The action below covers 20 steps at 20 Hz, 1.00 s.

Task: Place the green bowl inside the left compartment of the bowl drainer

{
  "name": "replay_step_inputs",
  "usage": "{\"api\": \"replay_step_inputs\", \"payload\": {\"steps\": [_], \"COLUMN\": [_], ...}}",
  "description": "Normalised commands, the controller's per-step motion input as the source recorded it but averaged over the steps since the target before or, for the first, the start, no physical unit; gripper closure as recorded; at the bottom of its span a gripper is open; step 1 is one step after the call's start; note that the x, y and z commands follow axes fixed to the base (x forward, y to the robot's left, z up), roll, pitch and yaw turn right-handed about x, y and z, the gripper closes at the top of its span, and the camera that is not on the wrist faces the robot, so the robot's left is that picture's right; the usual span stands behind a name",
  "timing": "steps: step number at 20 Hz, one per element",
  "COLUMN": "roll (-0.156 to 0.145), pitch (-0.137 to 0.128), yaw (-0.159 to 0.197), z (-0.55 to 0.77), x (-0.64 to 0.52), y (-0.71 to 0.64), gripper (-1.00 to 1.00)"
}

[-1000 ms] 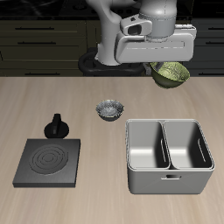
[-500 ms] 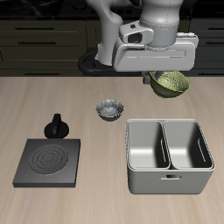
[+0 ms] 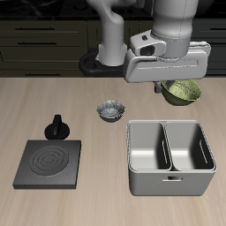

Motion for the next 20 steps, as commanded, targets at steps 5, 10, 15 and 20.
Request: {"api": "replay_step_inputs", "payload": {"steps": [5, 10, 15, 20], "roll": [0.045, 0.038, 0.031, 0.010], "pitch": [0.015, 0.023, 0.030, 0.023], "yaw": [0.001, 0.009, 0.024, 0.000], "z": [-0.09, -0.16, -0.26, -0.18], "x": [-0.06, -0.05, -0.02, 0.06], "y": [0.21, 0.20, 0.17, -0.07], "gripper": [1.00, 1.00, 1.00, 1.00]}}
